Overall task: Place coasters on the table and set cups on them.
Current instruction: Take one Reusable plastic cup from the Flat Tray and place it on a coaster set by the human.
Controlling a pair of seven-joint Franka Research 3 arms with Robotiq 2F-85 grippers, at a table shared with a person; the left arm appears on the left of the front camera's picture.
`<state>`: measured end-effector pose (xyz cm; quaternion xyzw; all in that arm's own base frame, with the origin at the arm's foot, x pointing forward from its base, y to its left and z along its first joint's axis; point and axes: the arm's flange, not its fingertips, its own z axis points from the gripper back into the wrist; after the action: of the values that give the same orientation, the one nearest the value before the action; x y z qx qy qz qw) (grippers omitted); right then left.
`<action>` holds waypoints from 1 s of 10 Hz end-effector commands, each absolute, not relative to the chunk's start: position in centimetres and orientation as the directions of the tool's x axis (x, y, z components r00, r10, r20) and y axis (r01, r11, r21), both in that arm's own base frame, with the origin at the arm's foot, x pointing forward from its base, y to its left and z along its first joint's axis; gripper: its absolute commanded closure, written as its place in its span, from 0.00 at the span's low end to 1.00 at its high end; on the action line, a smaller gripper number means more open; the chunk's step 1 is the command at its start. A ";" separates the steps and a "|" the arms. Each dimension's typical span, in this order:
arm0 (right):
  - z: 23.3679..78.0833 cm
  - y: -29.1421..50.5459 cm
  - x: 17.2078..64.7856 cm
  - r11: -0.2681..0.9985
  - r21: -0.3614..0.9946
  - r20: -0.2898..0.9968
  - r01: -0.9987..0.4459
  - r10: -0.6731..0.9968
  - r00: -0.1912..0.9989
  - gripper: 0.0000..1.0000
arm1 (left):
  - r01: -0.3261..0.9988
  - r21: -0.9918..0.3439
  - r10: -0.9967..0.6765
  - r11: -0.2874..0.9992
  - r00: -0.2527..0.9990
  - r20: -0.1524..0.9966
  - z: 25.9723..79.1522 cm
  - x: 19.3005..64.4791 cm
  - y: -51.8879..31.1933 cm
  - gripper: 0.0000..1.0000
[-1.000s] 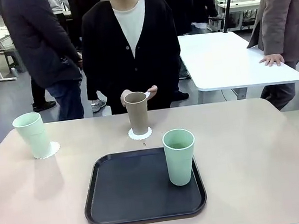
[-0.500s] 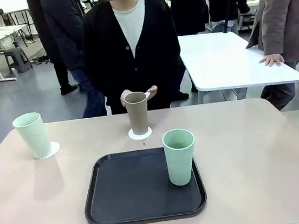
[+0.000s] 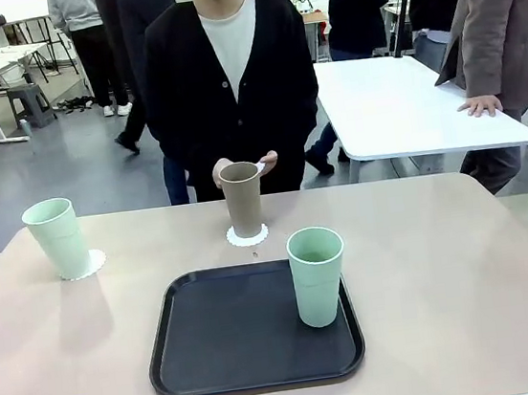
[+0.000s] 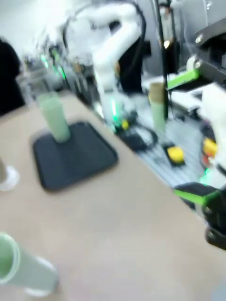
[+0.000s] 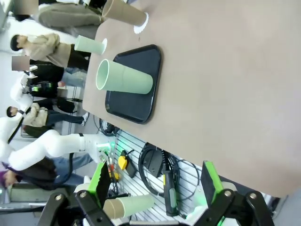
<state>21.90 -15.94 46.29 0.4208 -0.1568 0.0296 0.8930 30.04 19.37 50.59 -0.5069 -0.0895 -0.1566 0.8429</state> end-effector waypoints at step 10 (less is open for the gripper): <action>46.3 -15.9 22.0 0.624 0.753 0.324 -0.209 -0.075 0.943 0.00 | 0.247 -0.946 0.003 0.211 0.967 0.253 48.2 31.4 28.8 0.00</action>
<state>21.91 -15.92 46.30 0.4206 -0.1567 0.0299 0.8931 31.71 28.62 47.90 -0.6204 -0.0954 -0.0773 0.7746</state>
